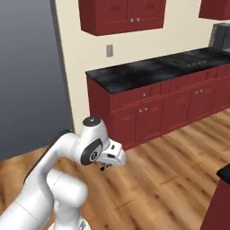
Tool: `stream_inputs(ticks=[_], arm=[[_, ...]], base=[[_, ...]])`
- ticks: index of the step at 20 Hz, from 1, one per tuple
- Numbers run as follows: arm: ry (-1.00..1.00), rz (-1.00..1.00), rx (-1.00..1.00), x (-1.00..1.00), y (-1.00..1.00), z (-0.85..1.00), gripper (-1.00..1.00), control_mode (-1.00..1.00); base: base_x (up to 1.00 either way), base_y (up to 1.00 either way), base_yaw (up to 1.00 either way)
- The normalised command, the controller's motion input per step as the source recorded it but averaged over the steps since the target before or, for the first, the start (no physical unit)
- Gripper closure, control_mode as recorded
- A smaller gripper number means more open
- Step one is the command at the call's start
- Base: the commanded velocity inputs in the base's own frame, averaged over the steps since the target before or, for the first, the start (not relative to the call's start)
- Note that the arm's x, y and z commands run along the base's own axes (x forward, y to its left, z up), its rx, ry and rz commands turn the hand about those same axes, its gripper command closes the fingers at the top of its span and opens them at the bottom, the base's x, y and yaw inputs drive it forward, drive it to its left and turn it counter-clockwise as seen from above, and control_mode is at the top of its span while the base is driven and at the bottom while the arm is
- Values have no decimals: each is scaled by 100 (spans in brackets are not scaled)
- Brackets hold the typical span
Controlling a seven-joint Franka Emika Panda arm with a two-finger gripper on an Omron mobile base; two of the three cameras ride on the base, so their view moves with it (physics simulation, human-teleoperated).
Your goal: Pick up the tongs from the counter and place them near the plate next to the oven.
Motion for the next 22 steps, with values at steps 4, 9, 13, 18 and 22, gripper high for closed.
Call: stream_inputs(ticks=[4,9,13,18,22], arm=[[0,0,0,0,0,0,100,100],[0,0,0,0,0,0,100,100],[0,0,0,0,0,0,100,100],[0,0,0,0,0,0,100,100],[0,0,0,0,0,0,100,100]], base=[[100,0,-42],[100,0,-44],[100,0,-42],[100,0,-35],[100,0,-30]])
